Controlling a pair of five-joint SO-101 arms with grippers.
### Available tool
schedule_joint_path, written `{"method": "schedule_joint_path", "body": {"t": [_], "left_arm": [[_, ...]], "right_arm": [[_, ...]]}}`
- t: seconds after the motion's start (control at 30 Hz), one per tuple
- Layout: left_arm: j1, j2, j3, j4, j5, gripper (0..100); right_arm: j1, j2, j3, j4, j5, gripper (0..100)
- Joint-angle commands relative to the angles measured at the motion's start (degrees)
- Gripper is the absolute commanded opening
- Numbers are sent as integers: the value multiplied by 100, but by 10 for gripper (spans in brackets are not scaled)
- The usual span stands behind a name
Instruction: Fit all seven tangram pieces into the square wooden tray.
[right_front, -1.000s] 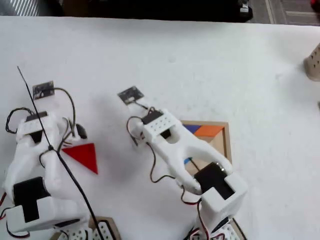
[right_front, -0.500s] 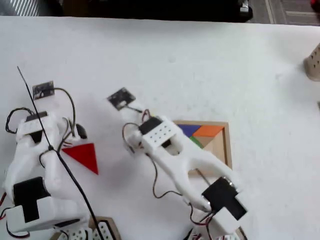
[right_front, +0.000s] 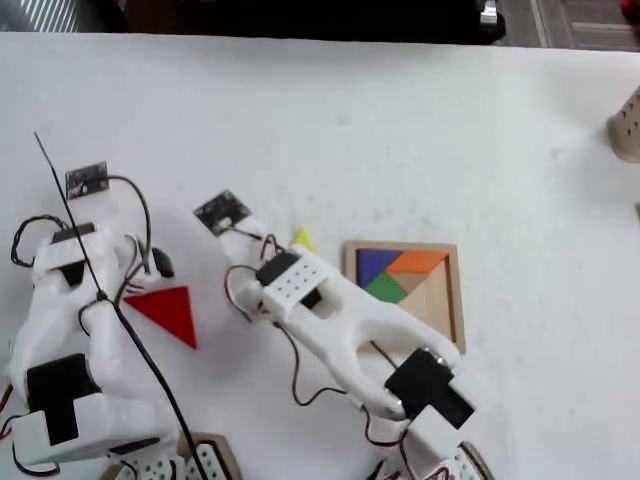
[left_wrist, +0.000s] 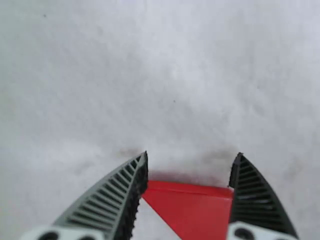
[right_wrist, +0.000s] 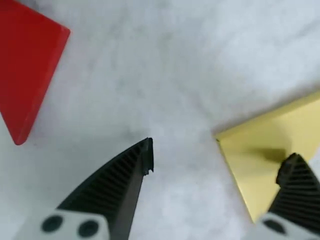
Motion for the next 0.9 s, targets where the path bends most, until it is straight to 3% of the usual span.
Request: {"method": "schedule_joint_path", "body": {"t": [0.0,0.5,0.7,0.87], "left_arm": [[48,-40,-255,-53,53,268],[48,-40,-246,-53,53,268],[48,-40,-237,-53,53,268],[48,-40,-237,-53,53,268]], "right_arm": [[66,-57,-246,-40,-167,361],[233,75,-334,66,-387,359],[303,1156,-1688,1332,-387,359],[330,1341,-1934,1543,-387,359]]}}
